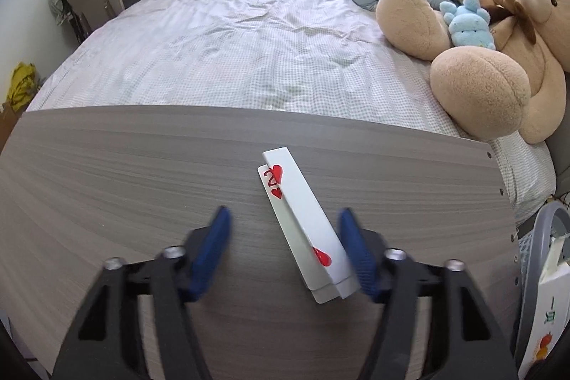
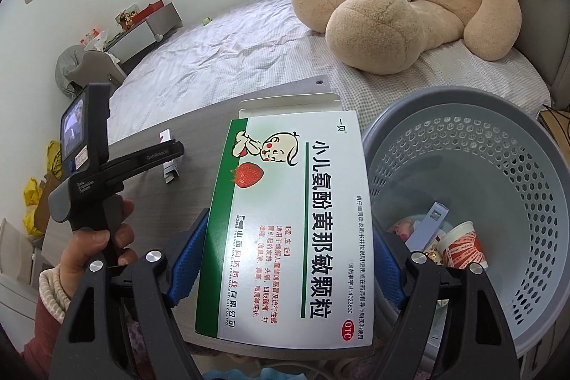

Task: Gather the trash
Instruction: 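Lift the medicine box with the right tool while the left tool grasps the white card, then carry the box and card over the basket and open both tools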

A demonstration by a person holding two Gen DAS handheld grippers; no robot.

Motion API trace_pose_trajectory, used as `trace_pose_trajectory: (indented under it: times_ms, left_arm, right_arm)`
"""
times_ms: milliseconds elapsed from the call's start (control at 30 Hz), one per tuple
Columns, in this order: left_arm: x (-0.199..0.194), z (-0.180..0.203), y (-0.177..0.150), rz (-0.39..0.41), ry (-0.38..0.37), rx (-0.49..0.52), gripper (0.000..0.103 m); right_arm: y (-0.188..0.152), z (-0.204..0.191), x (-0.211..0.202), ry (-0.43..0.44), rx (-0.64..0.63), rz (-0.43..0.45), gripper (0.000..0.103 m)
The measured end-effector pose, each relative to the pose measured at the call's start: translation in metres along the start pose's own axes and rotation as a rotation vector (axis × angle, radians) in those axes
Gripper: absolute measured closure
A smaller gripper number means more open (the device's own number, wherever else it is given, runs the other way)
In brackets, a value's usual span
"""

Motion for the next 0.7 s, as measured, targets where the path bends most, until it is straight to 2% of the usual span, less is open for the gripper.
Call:
trace_pose_trajectory:
  times_ms: [67, 267, 400, 567, 700]
  left_arm:
    - [-0.004, 0.001, -0.002, -0.011, -0.035, 0.014, 0.087]
    - [-0.018, -0.002, -0.019, -0.042, -0.066, 0.045, 0.087]
    - [-0.042, 0.003, -0.030, -0.030, -0.090, 0.078, 0.087]
    - [-0.080, 0.033, -0.042, 0.009, -0.152, 0.159, 0.087]
    - [-0.109, 0.076, -0.053, 0.038, -0.232, 0.235, 0.087]
  right_arm:
    - [-0.001, 0.000, 0.002, 0.004, 0.004, -0.001, 0.025]
    - [-0.003, 0.000, 0.002, 0.020, 0.015, 0.002, 0.025]
    - [-0.003, 0.003, -0.005, 0.025, 0.032, 0.020, 0.025]
    - [-0.003, 0.012, -0.025, 0.005, 0.045, 0.061, 0.025]
    - [-0.008, 0.034, -0.052, -0.040, 0.075, 0.103, 0.025]
Point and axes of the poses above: each gripper's, at about its wrist camera, not at the fingertips, and x roughly the way its jaws point, z to its right, y to its top, the point moved 3 cm from there along x, roughly the way its jaws point, and after that the axes turned 12 degrees about -x, right-handed, at the moved point
